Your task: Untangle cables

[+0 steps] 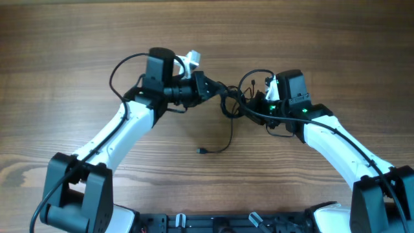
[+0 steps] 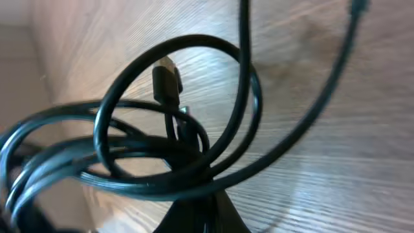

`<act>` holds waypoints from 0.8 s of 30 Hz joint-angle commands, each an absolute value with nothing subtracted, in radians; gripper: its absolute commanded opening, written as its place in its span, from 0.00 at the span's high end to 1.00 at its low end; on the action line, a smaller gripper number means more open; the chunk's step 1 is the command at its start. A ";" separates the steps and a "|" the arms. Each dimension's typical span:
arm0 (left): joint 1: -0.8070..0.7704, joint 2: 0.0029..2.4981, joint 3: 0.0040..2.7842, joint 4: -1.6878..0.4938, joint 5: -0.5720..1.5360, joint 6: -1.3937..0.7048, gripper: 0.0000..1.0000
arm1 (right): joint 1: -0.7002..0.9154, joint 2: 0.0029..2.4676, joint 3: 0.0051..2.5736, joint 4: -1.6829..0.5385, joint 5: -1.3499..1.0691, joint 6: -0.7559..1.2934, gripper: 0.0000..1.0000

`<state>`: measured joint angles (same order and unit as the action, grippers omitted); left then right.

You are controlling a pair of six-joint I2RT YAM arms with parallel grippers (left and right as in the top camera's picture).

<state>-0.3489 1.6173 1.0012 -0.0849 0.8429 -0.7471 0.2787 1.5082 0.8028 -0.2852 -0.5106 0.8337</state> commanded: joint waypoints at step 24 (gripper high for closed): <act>-0.373 1.471 1.018 -0.459 0.541 -0.521 0.37 | 0.272 1.516 0.777 -0.169 -0.611 0.641 0.96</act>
